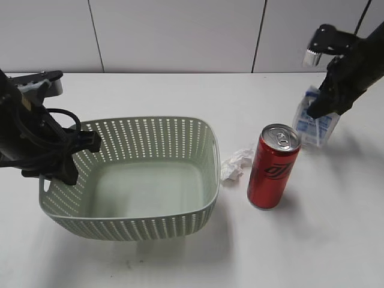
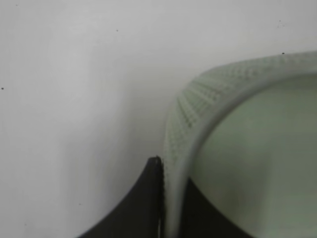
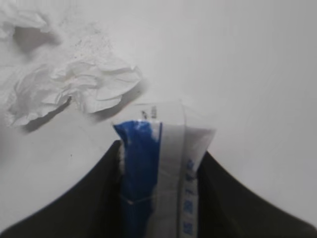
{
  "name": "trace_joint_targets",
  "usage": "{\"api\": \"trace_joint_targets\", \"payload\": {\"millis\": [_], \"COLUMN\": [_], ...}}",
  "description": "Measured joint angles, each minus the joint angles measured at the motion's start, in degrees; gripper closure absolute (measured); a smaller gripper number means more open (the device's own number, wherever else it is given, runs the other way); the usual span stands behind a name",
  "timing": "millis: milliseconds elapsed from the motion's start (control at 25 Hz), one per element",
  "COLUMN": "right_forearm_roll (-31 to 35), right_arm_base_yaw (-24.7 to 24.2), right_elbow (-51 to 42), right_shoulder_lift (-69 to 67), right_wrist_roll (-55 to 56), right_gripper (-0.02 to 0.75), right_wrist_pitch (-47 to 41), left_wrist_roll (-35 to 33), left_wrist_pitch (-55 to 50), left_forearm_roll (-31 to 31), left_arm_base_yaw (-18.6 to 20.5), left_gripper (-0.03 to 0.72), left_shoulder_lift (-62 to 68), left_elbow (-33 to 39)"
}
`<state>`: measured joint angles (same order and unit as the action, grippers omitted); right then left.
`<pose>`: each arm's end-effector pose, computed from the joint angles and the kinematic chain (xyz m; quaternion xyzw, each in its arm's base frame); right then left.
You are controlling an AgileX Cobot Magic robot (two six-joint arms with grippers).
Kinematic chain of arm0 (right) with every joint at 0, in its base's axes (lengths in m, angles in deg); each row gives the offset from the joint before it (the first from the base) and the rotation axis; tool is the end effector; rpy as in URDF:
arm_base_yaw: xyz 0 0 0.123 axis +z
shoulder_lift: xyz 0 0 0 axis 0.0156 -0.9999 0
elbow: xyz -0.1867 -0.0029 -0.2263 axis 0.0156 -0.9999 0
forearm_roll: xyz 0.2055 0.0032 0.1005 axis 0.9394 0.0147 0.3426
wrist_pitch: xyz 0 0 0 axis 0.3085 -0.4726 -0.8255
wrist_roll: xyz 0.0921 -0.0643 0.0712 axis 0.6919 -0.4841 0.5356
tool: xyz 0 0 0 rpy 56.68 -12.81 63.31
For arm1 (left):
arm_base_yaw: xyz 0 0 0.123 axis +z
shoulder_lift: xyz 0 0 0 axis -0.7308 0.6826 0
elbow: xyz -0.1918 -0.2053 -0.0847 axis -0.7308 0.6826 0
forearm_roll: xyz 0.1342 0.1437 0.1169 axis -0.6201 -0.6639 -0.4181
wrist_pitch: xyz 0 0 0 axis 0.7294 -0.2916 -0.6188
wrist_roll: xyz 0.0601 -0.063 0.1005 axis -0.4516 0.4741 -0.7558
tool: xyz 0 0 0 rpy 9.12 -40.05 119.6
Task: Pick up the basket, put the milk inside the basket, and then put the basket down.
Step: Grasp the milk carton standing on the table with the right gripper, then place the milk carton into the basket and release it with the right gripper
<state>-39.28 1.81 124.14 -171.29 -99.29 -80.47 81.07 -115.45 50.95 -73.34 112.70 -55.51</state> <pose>0.4029 0.0554 0.1716 -0.4997 0.8399 0.0482 0.2063 0.2378 -0.1317 0.1857 0.0027 0.9892 -0.1035 0.1038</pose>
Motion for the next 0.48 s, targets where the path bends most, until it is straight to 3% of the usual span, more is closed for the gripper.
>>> {"api": "trace_joint_targets", "payload": {"millis": [240, 480], "right_forearm_roll": [0.75, 0.29], "right_arm_base_yaw": [2.64, 14.36], "right_elbow": [0.00, 0.00], "right_shoulder_lift": [9.46, 17.57], "right_wrist_roll": [1.50, 3.99], "right_gripper": [0.442, 0.442], "right_wrist_pitch": [-0.13, -0.28], "left_wrist_roll": [0.00, 0.00], "left_wrist_pitch": [0.00, 0.11], "left_forearm_roll": [-0.08, -1.15], "left_arm_base_yaw": [0.00, 0.00], "left_gripper": [0.689, 0.689], "left_shoulder_lift": [0.00, 0.00], "left_elbow": [0.00, 0.00]}}
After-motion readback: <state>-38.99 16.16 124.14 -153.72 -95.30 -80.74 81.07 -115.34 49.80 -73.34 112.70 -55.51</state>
